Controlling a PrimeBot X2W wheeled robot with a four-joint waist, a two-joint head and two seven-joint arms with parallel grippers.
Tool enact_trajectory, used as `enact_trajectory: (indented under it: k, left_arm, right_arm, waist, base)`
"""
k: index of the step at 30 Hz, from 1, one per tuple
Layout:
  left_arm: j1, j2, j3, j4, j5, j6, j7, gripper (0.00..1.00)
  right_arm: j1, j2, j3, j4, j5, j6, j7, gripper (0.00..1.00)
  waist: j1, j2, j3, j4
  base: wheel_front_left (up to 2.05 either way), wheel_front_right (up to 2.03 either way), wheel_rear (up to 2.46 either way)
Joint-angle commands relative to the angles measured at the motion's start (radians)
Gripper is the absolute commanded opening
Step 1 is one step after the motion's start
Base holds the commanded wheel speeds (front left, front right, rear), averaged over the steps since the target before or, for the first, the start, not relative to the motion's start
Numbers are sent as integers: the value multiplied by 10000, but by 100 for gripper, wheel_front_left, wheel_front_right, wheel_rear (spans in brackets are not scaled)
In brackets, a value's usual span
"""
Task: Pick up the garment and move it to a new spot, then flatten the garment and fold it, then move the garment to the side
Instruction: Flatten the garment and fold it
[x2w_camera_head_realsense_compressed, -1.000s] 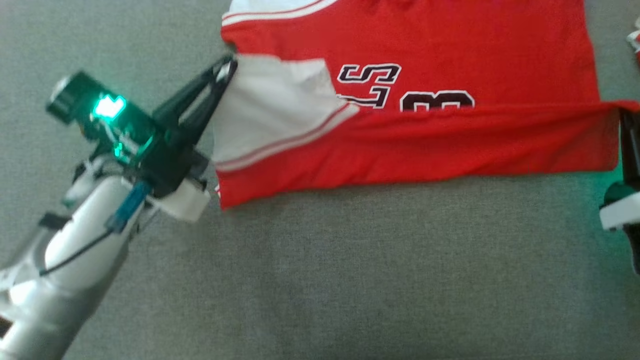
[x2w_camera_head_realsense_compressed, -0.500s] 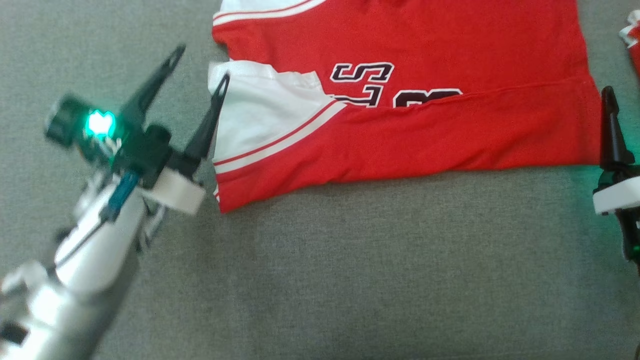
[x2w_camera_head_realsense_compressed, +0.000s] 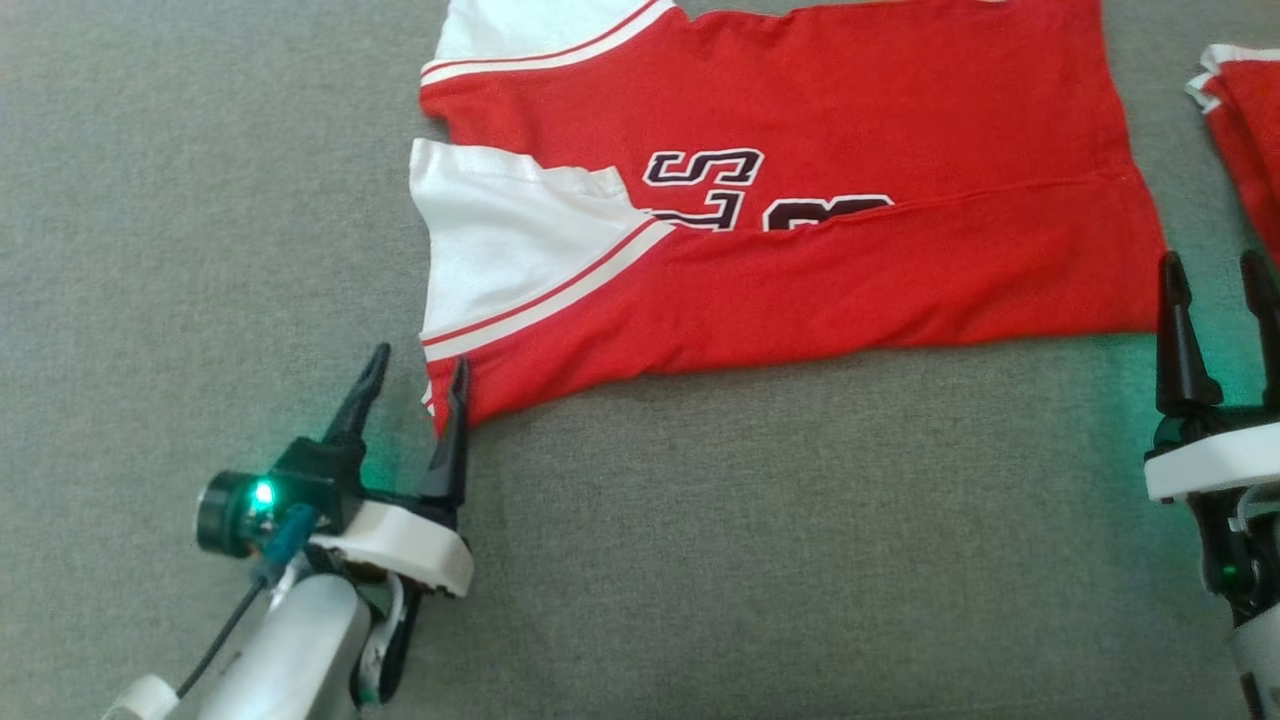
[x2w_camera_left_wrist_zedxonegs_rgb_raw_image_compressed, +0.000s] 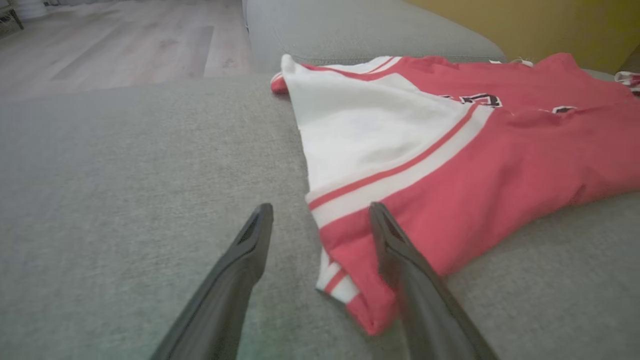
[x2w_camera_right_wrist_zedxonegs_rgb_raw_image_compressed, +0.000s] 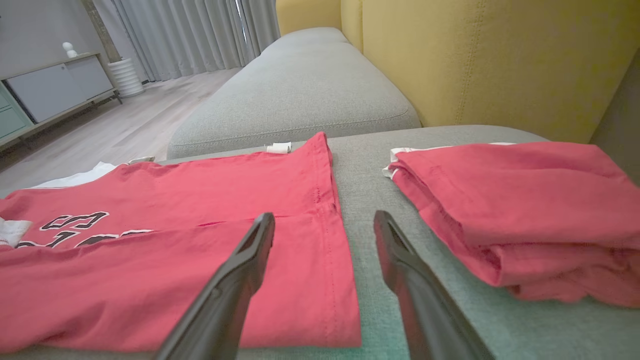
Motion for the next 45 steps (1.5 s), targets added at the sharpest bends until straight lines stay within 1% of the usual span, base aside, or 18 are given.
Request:
enact_trajectory:
  k: [1,5,9,10,11,13,14,15,17,19,30,31,33,34,35,36,41,45]
  left_arm:
    - [48,107,326,-306,-43,99,28,100]
    - [474,49,58,-468,-133,148,523,100]
    - [742,102,9,-478,-115,470,916,100]
    - [763,129,10,-457,-93,547,985,93]
    - [779,155,6,-428,-80,610,1075,83]
    - [780,177,-25,-447,-100,619,1199,46]
    - [769,186,-50,-490,-124,569,1225,27]
    - [751,206,-105,-539,-142,475,1269,0]
    - [715,210,-151,-678,-240,305,1306,0]
    - [667,261,-149,-810,-251,235,1239,0]
    - [475,655,-73,-1307,71,430,911,0]
    - [461,675,-82,-1327,91,440,910,0]
    - [451,687,-86,-1360,87,453,901,0]
    - [456,696,-88,-1366,92,469,893,0]
    - [471,705,-96,-1370,93,481,893,0]
    - [494,712,-103,-1372,86,492,896,0]
    - [737,796,-128,-1379,26,506,871,0]
    - [1212,941,-148,-1601,-22,638,893,0]
  right_arm:
    - [87,-157,123,-270,-46,67,-127,100]
    - [63,-144,160,-207,-62,67,-129,100]
    - [35,-106,232,-123,-61,67,-131,100]
    - [25,-102,258,-105,-53,67,-131,100]
    - [17,-100,282,-84,-42,67,-132,100]
    - [1,-104,315,-31,-22,67,-132,100]
    - [-7,-109,337,6,-3,67,-132,100]
    - [-15,-118,344,63,16,67,-126,100]
    - [-42,-118,338,216,75,67,-30,100]
    - [-95,-91,287,421,157,67,148,100]
    - [-676,-15,173,1694,138,67,1504,100]
    - [-672,4,197,1757,170,67,1685,91]
    - [-596,0,282,1802,177,67,2046,47]
    - [-531,0,315,1774,205,67,2208,35]
    - [-457,-8,334,1716,246,67,2340,12]
    - [-366,-30,351,1633,294,67,2449,0]
    - [100,-174,208,1206,382,67,2638,0]
    - [682,-268,-6,706,492,67,2669,0]
  waist:
    - [1,0,-13,-33]
    - [1,0,-75,-91]
    - [1,0,-128,-85]
    - [1,0,-135,-76]
    - [1,0,-142,-66]
    - [1,0,-151,-39]
    - [1,0,-155,-21]
    - [1,0,-158,2]
    - [1,0,-163,54]
    - [1,0,-176,102]
    - [1,0,-198,370]
    - [1,0,-199,393]
    - [1,0,-216,428]
    - [1,0,-235,430]
    - [1,0,-259,427]
    - [1,0,-297,422]
    - [1,0,-555,382]
    - [1,0,-897,378]
  base:
    - [0,0,0]
    - [0,0,0]
    - [0,0,0]
    - [0,0,0]
    - [0,0,0]
    - [0,0,0]
    - [0,0,0]
    - [0,0,0]
    - [0,0,0]
    - [0,0,0]
    - [0,0,0]
    - [0,0,0]
    - [0,0,0]
    - [0,0,0]
    - [0,0,0]
    - [0,0,0]
    - [0,0,0]
    - [0,0,0]
